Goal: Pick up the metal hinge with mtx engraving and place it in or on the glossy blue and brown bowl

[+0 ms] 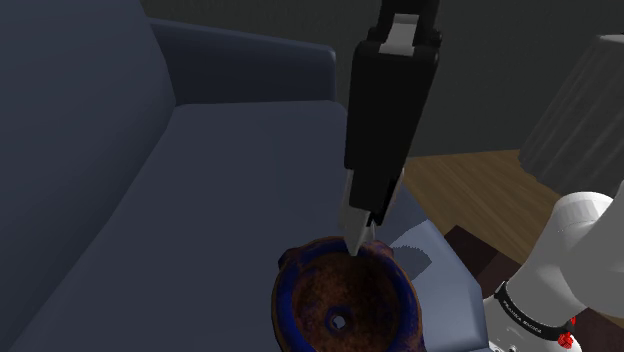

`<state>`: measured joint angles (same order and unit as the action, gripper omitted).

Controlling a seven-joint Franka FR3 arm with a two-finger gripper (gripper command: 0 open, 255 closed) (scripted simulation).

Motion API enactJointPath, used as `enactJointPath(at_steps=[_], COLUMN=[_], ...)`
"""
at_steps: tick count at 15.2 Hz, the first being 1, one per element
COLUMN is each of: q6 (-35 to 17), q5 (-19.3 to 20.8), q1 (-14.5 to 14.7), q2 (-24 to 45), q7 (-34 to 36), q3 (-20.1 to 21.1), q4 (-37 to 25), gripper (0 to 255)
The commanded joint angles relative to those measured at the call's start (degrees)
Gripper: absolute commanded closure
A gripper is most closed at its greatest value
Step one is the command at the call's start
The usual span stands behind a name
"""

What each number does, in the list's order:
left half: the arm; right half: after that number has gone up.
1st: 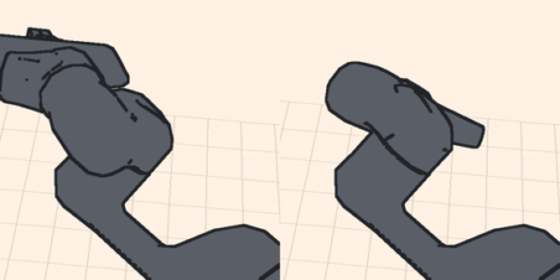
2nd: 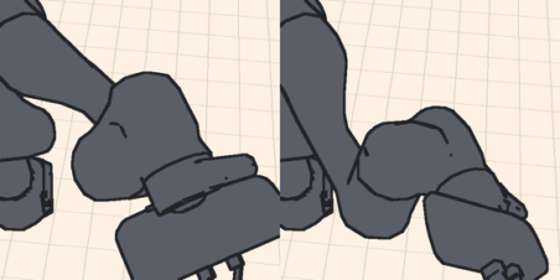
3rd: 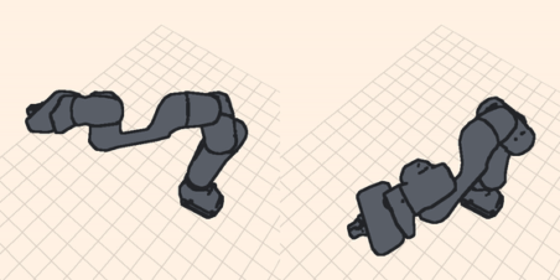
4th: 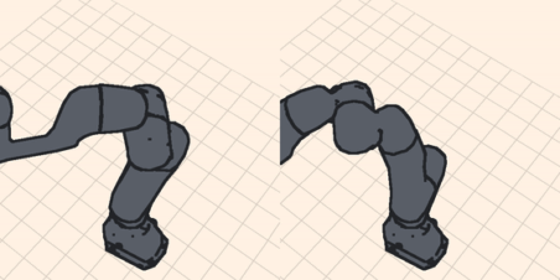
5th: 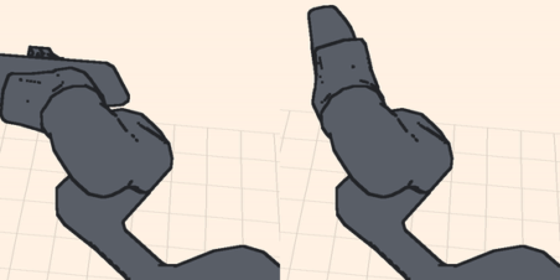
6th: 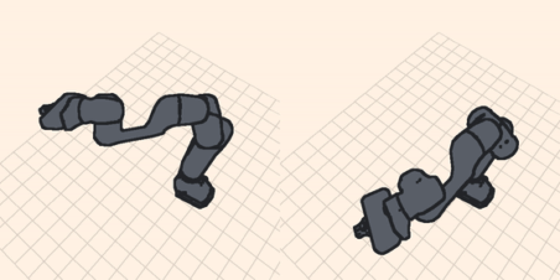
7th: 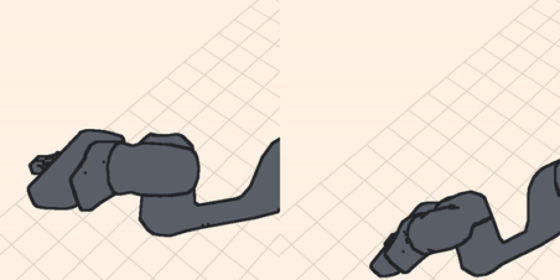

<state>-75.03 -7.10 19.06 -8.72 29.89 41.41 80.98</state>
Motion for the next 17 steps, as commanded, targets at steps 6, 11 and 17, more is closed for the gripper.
enactJointPath(at_steps=[6, 11, 17], q6=[-6.03, -9.98, -12.46], q5=[-2.56, -3.69, -4.28], q1=[0.05, 0.31, 0.52], q2=[-4.50, -6.60, -7.67], q7=[-2.33, -3.45, -4.03], q3=[-1.68, -2.25, -2.45], q4=[9.70, 15.44, 18.85], gripper=[255, 255, 255])
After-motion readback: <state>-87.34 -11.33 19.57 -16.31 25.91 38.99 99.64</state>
